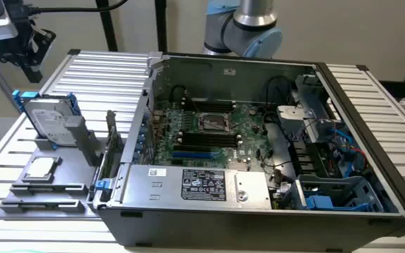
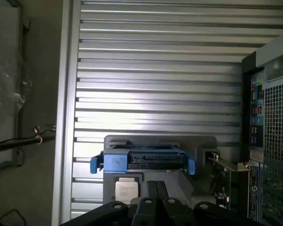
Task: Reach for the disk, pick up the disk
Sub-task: 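Pick up the disk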
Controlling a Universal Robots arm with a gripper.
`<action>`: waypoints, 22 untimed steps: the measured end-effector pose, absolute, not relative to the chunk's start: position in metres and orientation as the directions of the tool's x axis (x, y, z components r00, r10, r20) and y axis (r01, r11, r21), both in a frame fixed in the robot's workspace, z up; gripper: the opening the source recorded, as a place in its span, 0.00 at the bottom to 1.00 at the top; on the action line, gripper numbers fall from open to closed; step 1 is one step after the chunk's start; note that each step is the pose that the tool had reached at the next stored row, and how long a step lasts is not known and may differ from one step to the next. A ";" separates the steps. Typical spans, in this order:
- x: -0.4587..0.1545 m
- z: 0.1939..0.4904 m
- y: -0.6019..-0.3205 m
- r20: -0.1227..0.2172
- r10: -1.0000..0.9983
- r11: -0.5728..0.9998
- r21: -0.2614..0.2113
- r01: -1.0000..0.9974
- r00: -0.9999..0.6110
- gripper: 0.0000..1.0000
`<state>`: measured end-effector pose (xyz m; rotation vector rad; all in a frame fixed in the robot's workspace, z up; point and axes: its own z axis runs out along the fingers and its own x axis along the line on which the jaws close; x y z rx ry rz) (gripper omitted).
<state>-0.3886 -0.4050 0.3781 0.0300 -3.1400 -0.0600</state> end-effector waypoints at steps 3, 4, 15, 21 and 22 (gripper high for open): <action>-0.389 0.378 -0.405 0.001 -0.019 0.999 0.038 -0.019 -1.000 0.11; -0.389 0.378 -0.405 0.000 -0.019 0.999 0.038 -0.019 -1.000 0.11; -0.397 0.378 -0.403 0.000 -0.016 0.999 0.038 -0.016 -1.000 0.11; -0.419 0.378 -0.397 0.001 -0.015 0.999 0.038 -0.015 -1.000 0.11; -0.422 0.378 -0.397 0.001 -0.015 0.999 0.037 -0.015 -1.000 0.11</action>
